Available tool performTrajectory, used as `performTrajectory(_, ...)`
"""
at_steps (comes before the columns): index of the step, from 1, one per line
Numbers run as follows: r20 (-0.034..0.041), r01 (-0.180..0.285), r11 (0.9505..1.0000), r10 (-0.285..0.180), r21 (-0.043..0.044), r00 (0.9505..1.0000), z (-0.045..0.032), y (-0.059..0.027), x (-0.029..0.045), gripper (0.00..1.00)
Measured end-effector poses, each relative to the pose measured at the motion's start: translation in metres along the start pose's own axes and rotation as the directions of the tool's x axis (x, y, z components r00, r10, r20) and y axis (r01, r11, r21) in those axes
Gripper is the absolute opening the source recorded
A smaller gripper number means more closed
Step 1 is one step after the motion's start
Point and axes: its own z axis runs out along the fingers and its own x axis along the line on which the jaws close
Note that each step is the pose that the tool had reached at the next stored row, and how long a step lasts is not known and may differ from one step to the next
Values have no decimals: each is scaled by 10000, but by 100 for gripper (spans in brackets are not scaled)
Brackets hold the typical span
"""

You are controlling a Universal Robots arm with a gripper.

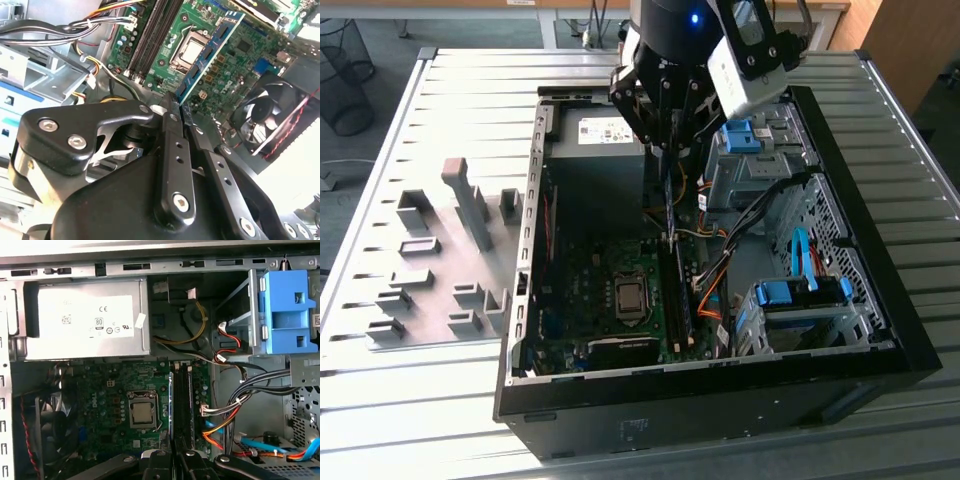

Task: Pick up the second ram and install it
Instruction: 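Insert the second ram into the second slot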

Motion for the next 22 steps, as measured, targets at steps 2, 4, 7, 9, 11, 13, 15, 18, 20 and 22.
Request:
performTrajectory(2, -2, -1, 10000, 1, 1, 10000, 25, 1, -19, 14)
performTrajectory(4, -2, 0, 10000, 0, 2, 10000, 60, 2, -33, 14)
performTrajectory(7, 0, 1, 10000, -1, 16, 10000, 114, 3, -48, 14)
performTrajectory(9, 2, 11, 10000, -11, 39, 10000, 150, 4, -52, 14)
performTrajectory(11, 13, 69, 10000, -70, 61, 10000, 174, 4, -54, 14)
performTrajectory(13, 14, 94, 9999, -94, 66, 10000, 186, 4, -54, 14)
performTrajectory(15, 13, 95, 9999, -95, 68, 10000, 186, 4, -54, 14)
performTrajectory(18, 14, 96, 9999, -96, 66, 10000, 189, 4, -54, 14)
performTrajectory(20, 15, 96, 9999, -96, 62, 10000, 195, 4, -54, 14)
performTrajectory(22, 15, 96, 9999, -96, 63, 10000, 210, 4, -54, 14)
